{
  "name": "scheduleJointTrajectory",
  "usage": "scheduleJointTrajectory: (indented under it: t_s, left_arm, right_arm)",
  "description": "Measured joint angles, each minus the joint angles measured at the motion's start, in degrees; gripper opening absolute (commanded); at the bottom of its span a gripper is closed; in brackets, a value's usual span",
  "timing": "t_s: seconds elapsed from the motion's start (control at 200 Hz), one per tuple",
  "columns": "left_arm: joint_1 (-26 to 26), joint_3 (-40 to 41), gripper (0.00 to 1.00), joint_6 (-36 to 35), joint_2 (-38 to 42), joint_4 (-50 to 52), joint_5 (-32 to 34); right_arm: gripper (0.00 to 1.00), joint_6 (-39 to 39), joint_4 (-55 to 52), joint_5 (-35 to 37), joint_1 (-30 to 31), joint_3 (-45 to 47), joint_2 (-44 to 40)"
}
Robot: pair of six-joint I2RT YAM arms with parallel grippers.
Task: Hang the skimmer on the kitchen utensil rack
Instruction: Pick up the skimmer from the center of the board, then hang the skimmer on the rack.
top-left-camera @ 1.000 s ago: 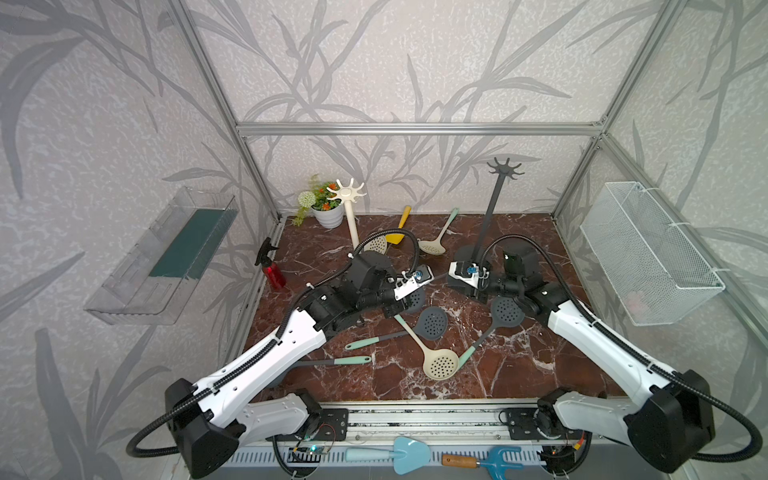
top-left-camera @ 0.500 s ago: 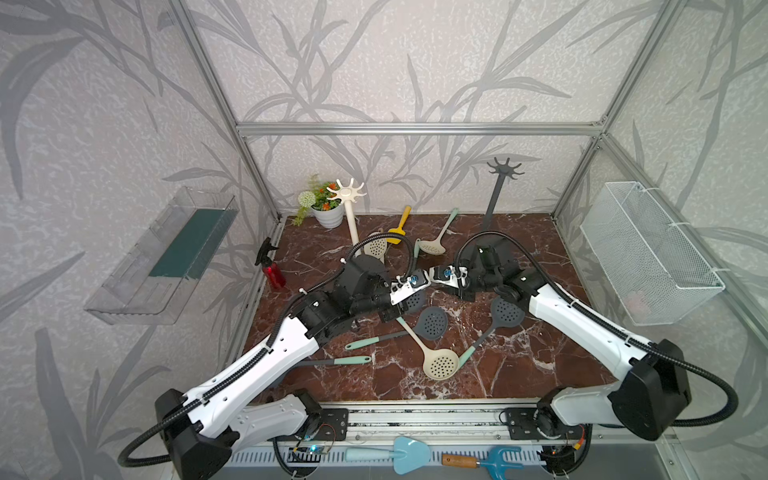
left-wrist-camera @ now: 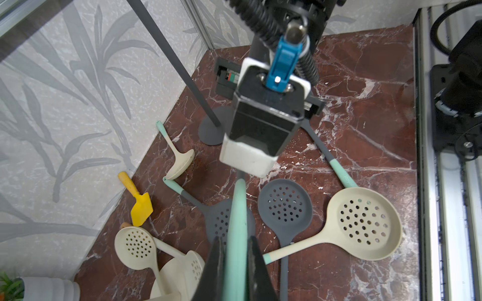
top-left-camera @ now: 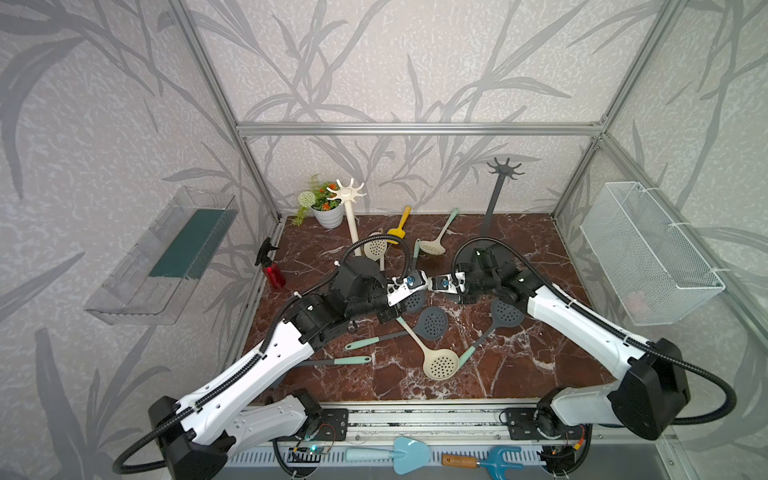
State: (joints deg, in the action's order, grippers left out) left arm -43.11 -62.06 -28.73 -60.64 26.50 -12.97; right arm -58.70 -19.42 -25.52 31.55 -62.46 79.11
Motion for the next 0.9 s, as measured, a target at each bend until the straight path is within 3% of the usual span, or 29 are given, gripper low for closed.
scheduleJointTrajectory:
  t_s: [0.065,0.23,0.31,0.455,0.575,0.72,0.905]
  left_arm:
    - [0.0,0.4,0.06,0.8,0.6,-0.6,1.2]
    - [-0.3,1.2,0.63,3.5,2.3,-5.2,7.8]
    - [0.0,1.2,0.77,5.6,3.7,-7.2,11.6]
    - [0.0,1.6,0.87,8.5,6.0,-10.6,15.6]
    - [0.0,2.4,0.88,10.3,7.0,-12.7,18.3]
    - [0.0,3.2,0.89,11.6,7.1,-14.2,20.8]
    - [0.0,3.3,0.89,13.4,6.0,-15.6,22.0]
  right_arm:
    - [0.0,0.0,1.0,0.0,0.0,0.0,0.0]
    - [0.0,4.1,4.1,0.0,-0.5,1.8,-0.9]
    - [0.0,8.2,5.9,0.9,-1.9,3.1,-1.2]
    - [0.0,15.0,8.2,2.5,-3.9,4.1,-1.8]
    - [0.0,21.9,11.5,6.5,-4.4,4.7,-2.0]
    - [0.0,32.8,14.1,15.3,-4.8,3.3,-0.2]
    - [0.0,50.4,14.2,29.2,-4.9,-4.8,8.2]
